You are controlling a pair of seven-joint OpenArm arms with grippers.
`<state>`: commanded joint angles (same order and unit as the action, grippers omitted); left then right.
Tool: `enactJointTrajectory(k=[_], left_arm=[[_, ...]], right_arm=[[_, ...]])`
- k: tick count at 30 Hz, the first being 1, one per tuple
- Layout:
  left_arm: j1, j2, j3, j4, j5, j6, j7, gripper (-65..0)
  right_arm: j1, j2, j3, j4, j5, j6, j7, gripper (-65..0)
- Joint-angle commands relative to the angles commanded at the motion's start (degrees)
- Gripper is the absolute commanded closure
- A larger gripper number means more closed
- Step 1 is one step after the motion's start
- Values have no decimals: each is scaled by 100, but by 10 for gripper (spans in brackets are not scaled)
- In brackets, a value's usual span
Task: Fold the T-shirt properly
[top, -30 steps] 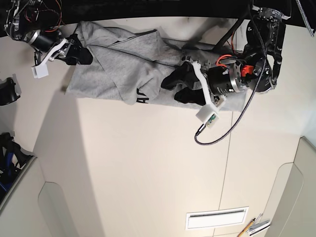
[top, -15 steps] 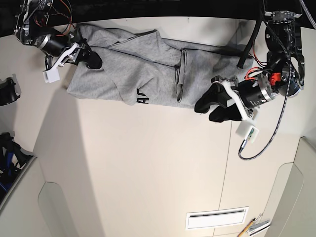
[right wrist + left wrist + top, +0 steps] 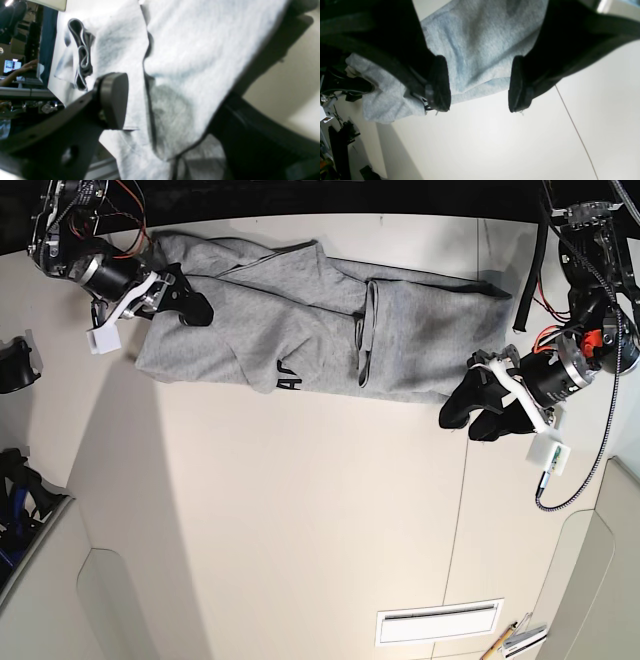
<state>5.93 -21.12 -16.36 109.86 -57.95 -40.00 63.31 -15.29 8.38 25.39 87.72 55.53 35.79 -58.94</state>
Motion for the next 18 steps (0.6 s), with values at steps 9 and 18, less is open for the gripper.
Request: enactJointTrajectory(k=[9,18], left_arm=[[0,-2,0,0,-7,0,0,-396],[0,-2,0,0,42,0,0,-396]], right_arm=[[2,0,-914,0,-446,-59,289,-421],[2,2,-1040,0,-649,-92,387,-171]])
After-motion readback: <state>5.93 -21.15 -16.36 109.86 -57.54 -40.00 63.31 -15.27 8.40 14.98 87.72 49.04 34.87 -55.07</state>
